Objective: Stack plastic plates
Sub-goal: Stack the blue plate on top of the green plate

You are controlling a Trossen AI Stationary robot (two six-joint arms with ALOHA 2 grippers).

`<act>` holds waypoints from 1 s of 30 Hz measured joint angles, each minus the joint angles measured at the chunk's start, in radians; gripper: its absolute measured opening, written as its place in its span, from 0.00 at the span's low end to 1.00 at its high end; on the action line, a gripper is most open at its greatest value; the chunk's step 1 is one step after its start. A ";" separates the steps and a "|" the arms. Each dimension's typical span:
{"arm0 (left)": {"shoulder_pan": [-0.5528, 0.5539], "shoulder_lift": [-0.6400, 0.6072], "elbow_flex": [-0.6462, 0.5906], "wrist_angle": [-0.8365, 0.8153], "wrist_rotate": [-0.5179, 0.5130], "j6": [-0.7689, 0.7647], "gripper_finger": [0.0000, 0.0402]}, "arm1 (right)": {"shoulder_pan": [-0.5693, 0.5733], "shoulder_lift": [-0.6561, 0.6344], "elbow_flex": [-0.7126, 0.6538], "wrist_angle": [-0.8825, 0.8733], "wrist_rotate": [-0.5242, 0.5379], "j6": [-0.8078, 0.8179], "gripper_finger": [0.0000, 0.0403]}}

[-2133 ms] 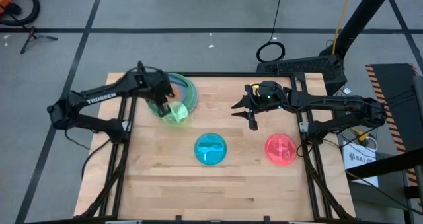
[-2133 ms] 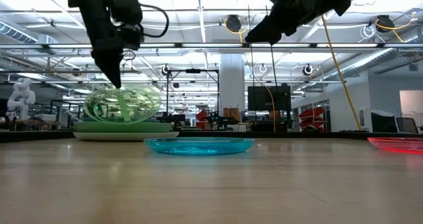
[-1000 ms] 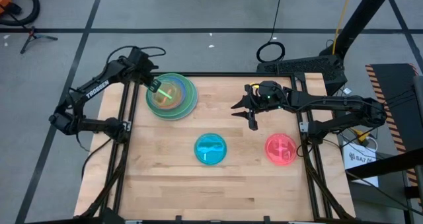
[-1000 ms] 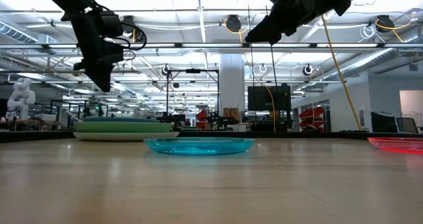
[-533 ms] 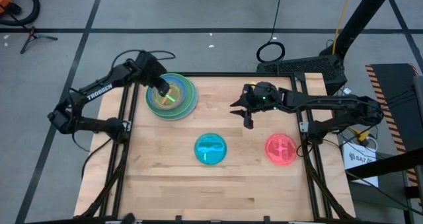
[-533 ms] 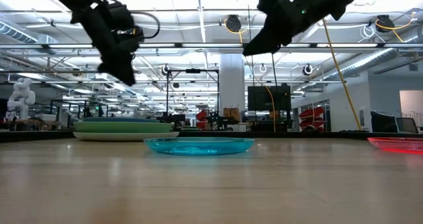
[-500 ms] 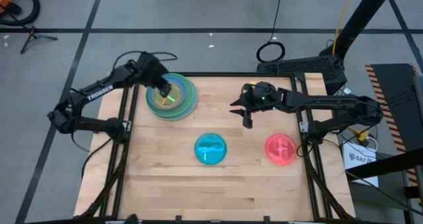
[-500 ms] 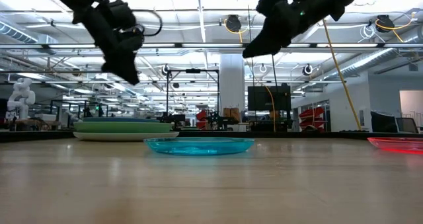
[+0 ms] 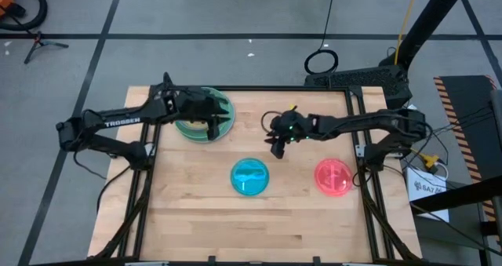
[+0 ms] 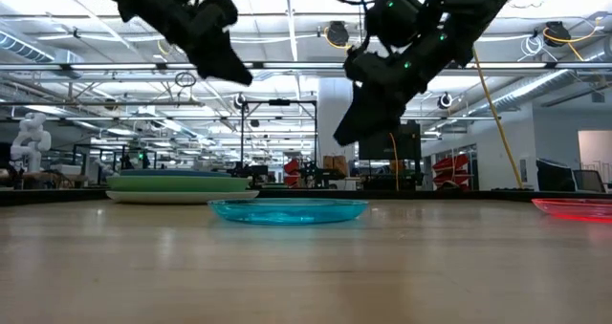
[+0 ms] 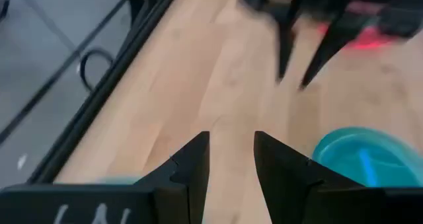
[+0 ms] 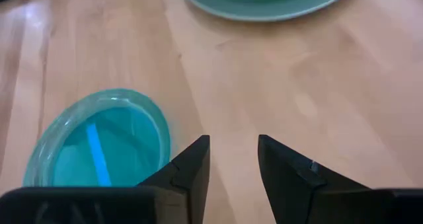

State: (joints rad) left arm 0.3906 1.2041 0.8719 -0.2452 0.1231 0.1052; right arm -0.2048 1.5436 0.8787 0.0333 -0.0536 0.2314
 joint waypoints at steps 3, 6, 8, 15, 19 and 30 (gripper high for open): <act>-0.040 -0.036 0.000 0.059 -0.016 0.029 0.31 | 0.035 0.056 0.000 0.053 0.000 0.010 0.30; -0.062 -0.094 0.000 0.093 -0.046 0.066 0.31 | 0.067 0.090 0.000 0.098 0.000 0.009 0.30; -0.071 -0.143 0.000 0.102 -0.050 0.084 0.31 | 0.087 0.107 0.000 0.139 0.001 -0.001 0.30; -0.091 -0.270 0.000 0.069 -0.054 0.115 0.31 | 0.141 0.143 0.015 0.270 0.017 -0.007 0.30; -0.104 -0.295 0.000 0.021 -0.054 0.115 0.31 | 0.166 0.142 0.080 0.216 0.088 -0.031 0.30; -0.110 -0.307 -0.043 0.010 -0.056 0.111 0.31 | 0.202 0.142 0.210 0.180 0.154 -0.103 0.30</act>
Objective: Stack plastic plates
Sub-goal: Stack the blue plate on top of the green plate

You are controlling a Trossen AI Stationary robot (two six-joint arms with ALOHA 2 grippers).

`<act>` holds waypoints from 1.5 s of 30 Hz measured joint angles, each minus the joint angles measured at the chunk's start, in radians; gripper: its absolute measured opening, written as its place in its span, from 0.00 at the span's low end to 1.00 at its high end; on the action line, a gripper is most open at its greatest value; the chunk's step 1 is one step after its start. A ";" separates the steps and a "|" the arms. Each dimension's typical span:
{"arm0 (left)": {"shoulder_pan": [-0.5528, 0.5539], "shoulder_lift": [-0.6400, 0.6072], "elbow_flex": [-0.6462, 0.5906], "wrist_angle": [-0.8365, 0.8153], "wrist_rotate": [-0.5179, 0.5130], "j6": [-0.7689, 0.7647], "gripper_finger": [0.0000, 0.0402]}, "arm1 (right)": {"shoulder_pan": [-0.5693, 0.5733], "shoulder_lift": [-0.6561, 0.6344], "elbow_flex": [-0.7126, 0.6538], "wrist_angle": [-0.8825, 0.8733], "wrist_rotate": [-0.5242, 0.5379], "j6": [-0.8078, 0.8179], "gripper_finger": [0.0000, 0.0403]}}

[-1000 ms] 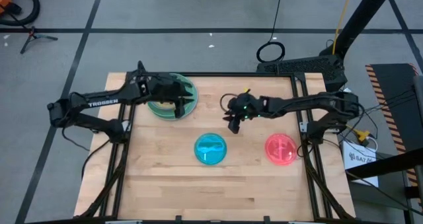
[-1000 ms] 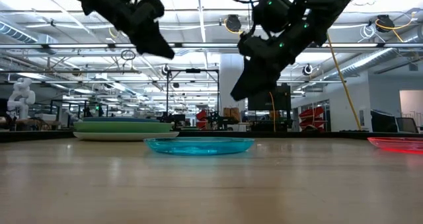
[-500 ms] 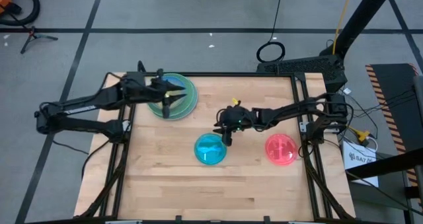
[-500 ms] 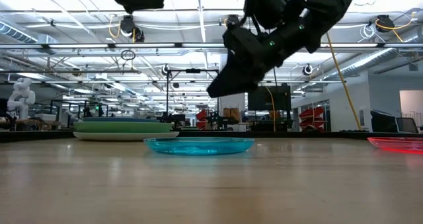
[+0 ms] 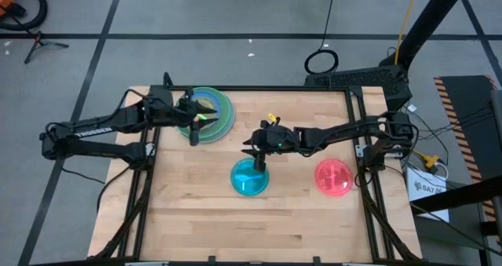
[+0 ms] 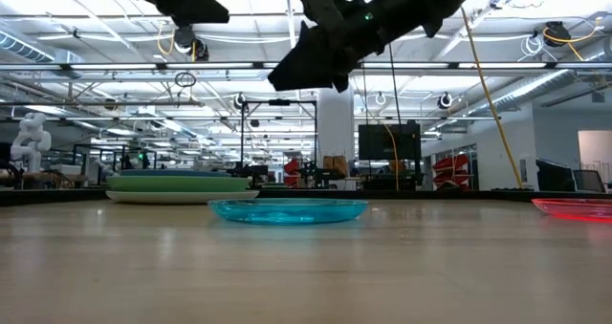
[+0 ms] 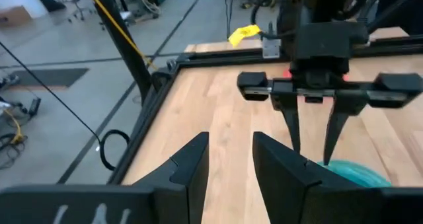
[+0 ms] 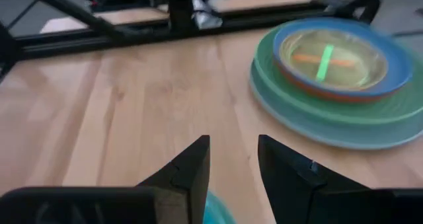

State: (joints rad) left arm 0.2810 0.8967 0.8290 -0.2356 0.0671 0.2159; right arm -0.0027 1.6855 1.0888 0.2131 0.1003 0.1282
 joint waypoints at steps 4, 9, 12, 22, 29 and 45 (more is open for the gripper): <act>0.001 -0.018 -0.001 0.027 -0.017 0.007 0.31 | 0.005 0.003 0.002 0.049 0.009 -0.017 0.30; 0.000 -0.031 -0.001 0.032 -0.017 0.017 0.31 | 0.005 0.064 0.004 0.135 0.005 -0.016 0.30; 0.000 -0.029 -0.001 0.028 -0.017 0.018 0.31 | 0.005 0.124 0.044 0.061 0.003 -0.020 0.30; 0.001 -0.041 -0.001 -0.011 -0.017 0.055 0.31 | 0.005 0.198 0.166 -0.402 0.001 0.001 0.30; 0.001 -0.042 -0.001 -0.027 -0.017 0.068 0.31 | 0.004 0.200 0.167 -0.421 -0.026 0.023 0.38; 0.001 -0.042 -0.001 -0.053 -0.017 0.078 0.31 | -0.040 0.307 0.167 -0.396 -0.127 0.043 0.46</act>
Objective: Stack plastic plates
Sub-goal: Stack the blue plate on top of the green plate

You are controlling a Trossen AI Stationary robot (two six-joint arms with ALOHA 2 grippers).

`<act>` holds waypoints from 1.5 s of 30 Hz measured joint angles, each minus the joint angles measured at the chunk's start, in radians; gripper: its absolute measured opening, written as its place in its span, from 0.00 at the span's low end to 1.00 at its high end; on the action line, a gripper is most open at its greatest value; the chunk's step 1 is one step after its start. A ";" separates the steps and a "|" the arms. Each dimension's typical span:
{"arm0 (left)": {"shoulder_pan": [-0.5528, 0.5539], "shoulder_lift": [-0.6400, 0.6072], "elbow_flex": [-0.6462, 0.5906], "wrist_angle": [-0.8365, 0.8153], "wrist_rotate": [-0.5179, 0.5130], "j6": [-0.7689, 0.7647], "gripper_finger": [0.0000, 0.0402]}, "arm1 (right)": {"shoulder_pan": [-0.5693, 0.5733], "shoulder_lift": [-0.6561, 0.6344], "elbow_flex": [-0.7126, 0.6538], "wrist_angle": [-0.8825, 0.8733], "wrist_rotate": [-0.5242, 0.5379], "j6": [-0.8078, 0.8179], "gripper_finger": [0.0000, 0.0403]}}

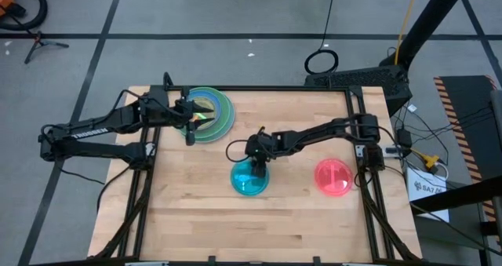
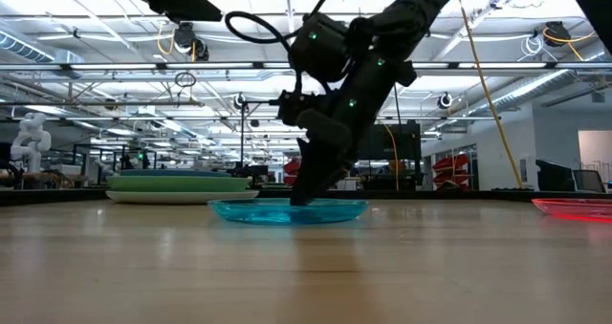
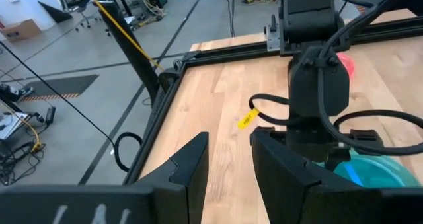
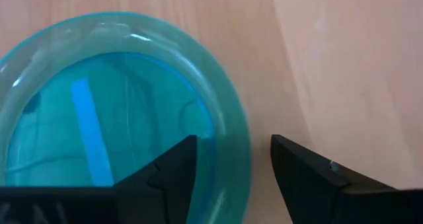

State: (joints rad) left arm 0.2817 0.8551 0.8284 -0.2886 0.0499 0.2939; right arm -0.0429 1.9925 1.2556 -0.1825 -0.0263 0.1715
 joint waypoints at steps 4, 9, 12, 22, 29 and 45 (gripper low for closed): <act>0.000 0.000 0.000 0.000 0.000 0.000 0.31 | -0.002 0.005 0.000 0.017 -0.005 0.000 0.46; 0.000 0.000 0.000 0.000 0.000 0.000 0.31 | -0.002 0.005 0.000 0.025 -0.005 -0.002 0.41; 0.000 0.000 0.000 0.000 0.000 0.001 0.31 | -0.002 0.005 0.000 0.025 -0.005 -0.001 0.36; 0.000 0.000 0.000 0.000 0.000 0.002 0.31 | -0.002 0.005 0.000 0.036 -0.004 0.000 0.18; 0.000 0.000 0.000 0.000 0.000 0.008 0.31 | -0.004 0.005 -0.001 0.041 -0.003 0.000 0.11; 0.000 0.000 0.000 0.000 0.000 0.009 0.31 | -0.034 0.005 -0.001 0.047 -0.034 0.062 0.01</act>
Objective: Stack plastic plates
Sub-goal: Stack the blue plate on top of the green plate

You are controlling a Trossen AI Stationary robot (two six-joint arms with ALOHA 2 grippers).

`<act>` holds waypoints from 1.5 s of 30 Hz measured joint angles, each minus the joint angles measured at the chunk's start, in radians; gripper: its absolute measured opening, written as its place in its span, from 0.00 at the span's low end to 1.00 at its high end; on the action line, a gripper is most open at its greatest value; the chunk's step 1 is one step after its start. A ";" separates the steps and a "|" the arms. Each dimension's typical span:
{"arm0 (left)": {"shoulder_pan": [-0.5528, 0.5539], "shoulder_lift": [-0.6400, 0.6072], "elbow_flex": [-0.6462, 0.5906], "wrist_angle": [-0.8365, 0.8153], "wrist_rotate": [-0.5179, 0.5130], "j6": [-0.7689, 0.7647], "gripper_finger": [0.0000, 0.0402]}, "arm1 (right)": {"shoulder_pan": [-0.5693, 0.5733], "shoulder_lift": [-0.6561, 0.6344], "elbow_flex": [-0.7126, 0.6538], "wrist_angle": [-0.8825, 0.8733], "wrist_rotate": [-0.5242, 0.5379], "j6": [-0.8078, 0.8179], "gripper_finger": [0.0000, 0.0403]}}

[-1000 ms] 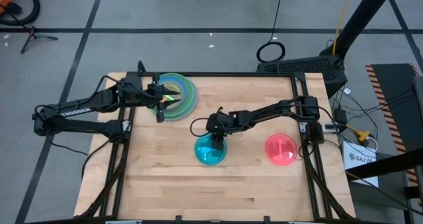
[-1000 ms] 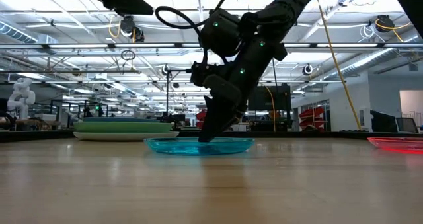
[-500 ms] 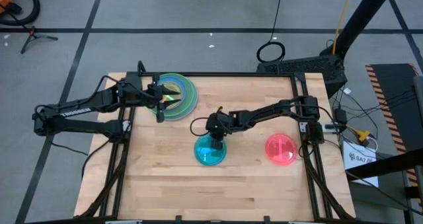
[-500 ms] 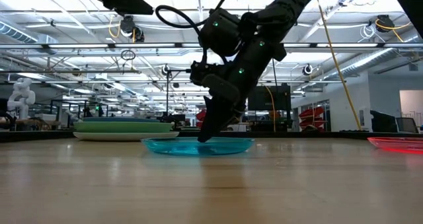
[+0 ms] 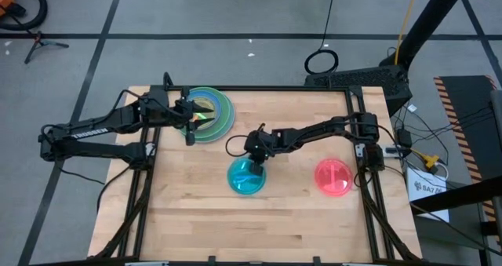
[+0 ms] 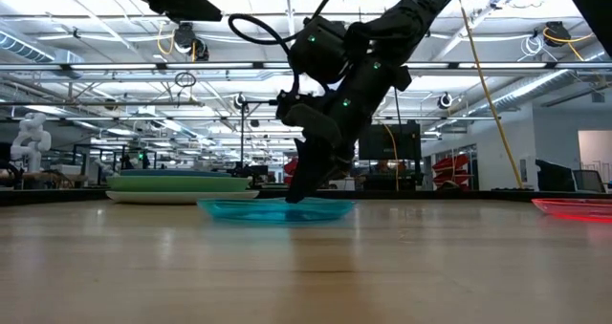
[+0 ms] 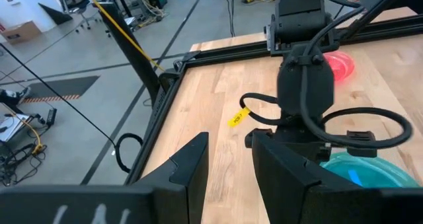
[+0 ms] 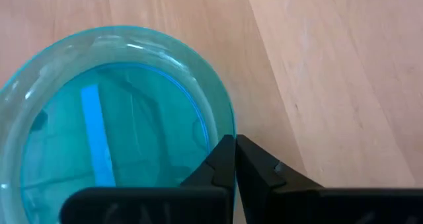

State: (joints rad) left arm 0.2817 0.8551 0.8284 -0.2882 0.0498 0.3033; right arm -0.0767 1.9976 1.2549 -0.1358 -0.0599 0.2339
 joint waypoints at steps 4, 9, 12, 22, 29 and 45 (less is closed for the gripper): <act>0.000 0.000 0.000 0.000 0.000 0.002 0.31 | -0.014 0.000 0.000 0.015 -0.024 0.016 0.00; 0.000 0.000 0.000 0.000 0.000 0.003 0.31 | -0.039 0.000 0.000 0.074 -0.054 0.060 0.00; 0.000 0.000 0.000 0.000 0.000 0.005 0.31 | -0.065 0.000 0.000 0.139 -0.101 0.126 0.00; 0.000 0.000 0.000 0.000 0.000 0.013 0.31 | -0.162 0.000 0.000 0.397 -0.158 0.351 0.00; 0.000 0.000 0.000 0.001 -0.001 0.035 0.31 | -0.246 0.000 0.003 0.527 -0.130 0.434 0.00; 0.000 -0.069 0.001 -0.026 -0.056 0.081 0.31 | -0.365 0.009 0.280 0.232 0.038 0.347 0.00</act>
State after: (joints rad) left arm 0.2821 0.7862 0.8291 -0.3146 -0.0067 0.3839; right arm -0.4418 2.0065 1.5351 0.0959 -0.0217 0.5805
